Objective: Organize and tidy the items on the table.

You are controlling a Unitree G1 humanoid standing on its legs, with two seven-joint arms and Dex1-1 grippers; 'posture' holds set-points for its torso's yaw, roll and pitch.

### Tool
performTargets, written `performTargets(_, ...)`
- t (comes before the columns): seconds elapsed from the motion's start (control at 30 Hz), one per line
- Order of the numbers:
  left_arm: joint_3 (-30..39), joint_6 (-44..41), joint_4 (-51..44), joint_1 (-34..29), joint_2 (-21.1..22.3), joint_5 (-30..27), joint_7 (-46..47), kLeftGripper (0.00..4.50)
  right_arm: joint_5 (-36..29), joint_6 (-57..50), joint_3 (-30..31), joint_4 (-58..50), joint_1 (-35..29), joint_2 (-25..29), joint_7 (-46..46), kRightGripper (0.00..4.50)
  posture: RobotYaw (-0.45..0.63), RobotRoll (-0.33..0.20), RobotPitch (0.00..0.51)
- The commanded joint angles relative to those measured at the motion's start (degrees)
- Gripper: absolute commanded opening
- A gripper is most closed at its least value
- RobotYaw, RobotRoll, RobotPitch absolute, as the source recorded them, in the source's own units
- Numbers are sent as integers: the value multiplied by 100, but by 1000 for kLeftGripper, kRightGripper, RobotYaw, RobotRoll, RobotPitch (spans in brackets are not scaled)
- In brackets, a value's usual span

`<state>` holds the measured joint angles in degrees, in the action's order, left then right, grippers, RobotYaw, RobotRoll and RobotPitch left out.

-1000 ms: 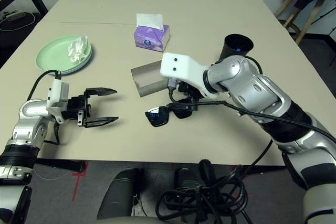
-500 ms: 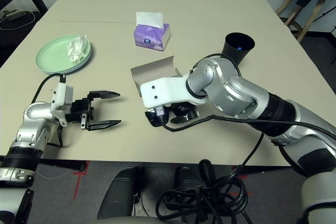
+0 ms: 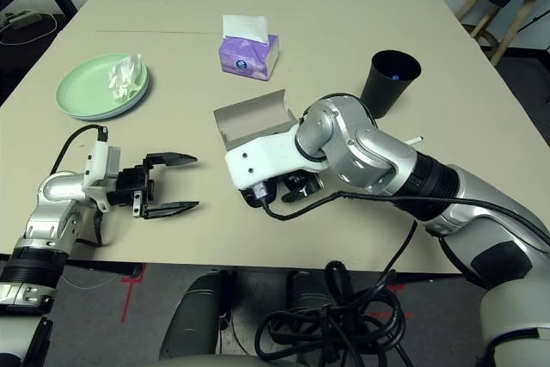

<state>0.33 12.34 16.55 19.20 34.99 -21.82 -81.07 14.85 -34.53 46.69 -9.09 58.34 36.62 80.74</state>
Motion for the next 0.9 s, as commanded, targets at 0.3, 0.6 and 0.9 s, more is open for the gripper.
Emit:
performTargets(0.3, -154, -26, -53, -112, -16, 90, 106, 4465, 251, 155, -25, 419, 208, -168, 209, 4500, 118, 0, 194)
performTargets(0.6, -168, -48, -133, -207, 34, 81, 169, 4465, 374, 291, -101, 483, 248, -287, 325, 4500, 127, 0, 193)
performTargets(0.9, -183, -53, -126, -215, 18, 90, 200, 4465, 442, 381, -147, 518, 307, -325, 401, 4500, 123, 0, 190)
